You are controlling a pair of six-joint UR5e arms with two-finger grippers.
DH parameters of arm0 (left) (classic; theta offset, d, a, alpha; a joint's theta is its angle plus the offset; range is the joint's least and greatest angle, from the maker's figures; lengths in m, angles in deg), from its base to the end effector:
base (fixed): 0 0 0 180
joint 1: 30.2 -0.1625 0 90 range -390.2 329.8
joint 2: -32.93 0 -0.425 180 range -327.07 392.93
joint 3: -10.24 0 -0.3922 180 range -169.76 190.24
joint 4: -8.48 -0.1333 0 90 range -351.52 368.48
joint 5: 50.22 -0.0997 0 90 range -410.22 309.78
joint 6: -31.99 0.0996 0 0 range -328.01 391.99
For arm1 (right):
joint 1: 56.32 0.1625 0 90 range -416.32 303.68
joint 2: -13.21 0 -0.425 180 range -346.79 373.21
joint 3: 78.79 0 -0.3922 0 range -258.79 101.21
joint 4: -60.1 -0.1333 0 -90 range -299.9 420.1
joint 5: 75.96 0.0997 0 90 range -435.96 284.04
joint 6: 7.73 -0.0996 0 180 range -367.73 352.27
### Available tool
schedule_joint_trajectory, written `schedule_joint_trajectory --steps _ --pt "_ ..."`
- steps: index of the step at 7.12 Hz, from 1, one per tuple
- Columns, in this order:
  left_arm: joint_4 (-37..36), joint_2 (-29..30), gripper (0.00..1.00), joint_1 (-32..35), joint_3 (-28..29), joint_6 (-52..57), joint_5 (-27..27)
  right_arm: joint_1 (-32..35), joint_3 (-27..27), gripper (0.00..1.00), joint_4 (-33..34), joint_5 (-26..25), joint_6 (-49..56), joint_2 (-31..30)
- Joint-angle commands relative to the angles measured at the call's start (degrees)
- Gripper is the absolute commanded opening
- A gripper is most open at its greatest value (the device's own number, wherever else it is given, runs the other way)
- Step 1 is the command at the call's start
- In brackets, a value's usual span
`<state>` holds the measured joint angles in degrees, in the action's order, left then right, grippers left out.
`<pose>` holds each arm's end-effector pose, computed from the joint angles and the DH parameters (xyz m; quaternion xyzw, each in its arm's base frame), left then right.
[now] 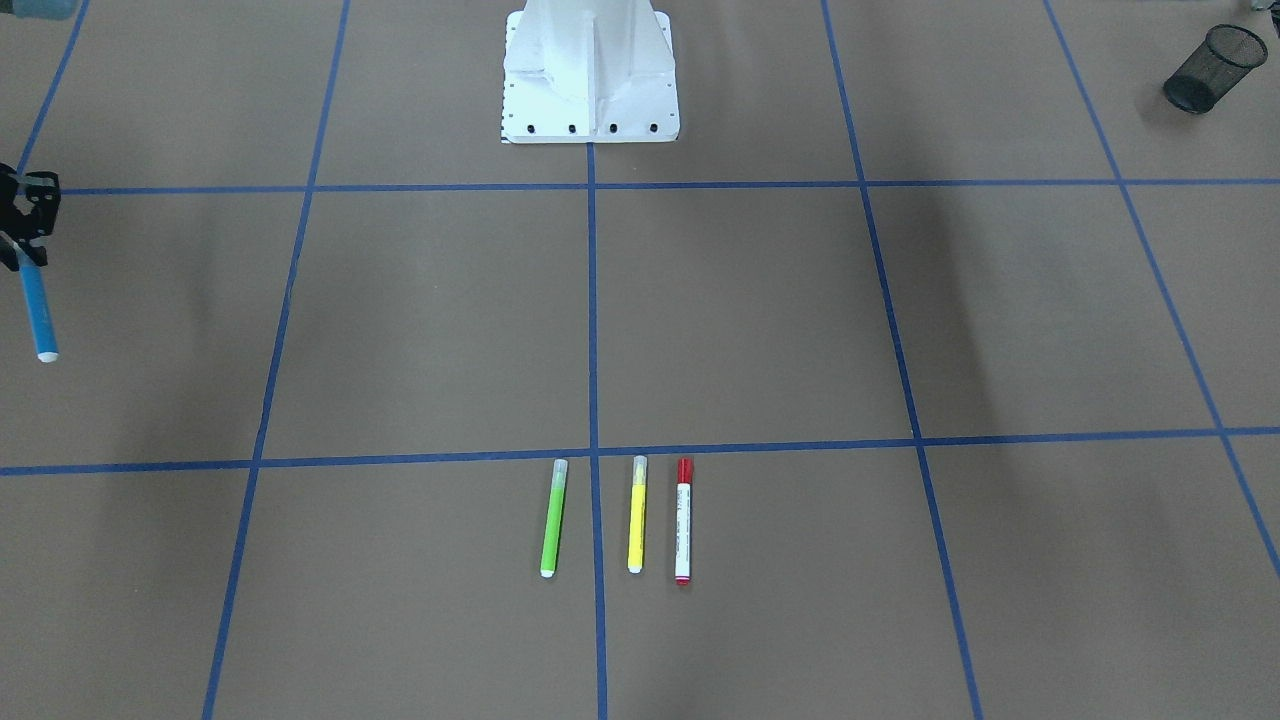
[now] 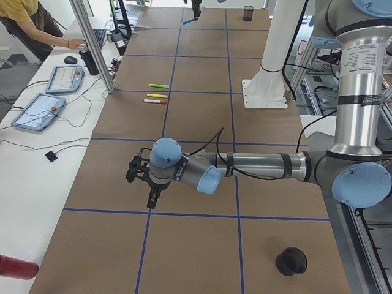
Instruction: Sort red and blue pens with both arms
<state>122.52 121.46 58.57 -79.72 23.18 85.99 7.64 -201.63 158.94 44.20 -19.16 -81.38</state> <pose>-0.0507 -0.5009 0.6232 0.1453 0.3991 0.0169 0.9052 -0.1158 -0.4266 0.4486 0.0718 -0.2951 -0.1645 0.9384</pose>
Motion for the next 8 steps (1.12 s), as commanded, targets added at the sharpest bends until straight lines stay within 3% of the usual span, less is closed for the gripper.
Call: schedule_joint_trajectory --steps 1,2,3,6,8 --pt "1.6 0.0 1.00 0.0 1.4 0.2 2.5 4.9 -2.1 0.00 -0.6 1.2 5.1 -9.6" --pt "2.1 0.0 1.00 0.0 1.4 0.0 2.9 7.7 -1.5 0.00 0.1 6.3 6.2 -12.3" --pt "2.1 0.0 1.00 0.0 1.3 -0.1 2.9 10.0 -1.6 0.00 0.3 7.7 6.9 -15.8" --pt "2.2 0.2 1.00 0.0 1.2 -0.7 2.9 15.6 -0.6 0.00 3.3 8.2 14.1 -24.3" --pt "2.2 0.2 1.00 0.0 1.1 -0.6 2.9 26.2 1.3 0.00 12.8 7.9 23.3 -26.5"
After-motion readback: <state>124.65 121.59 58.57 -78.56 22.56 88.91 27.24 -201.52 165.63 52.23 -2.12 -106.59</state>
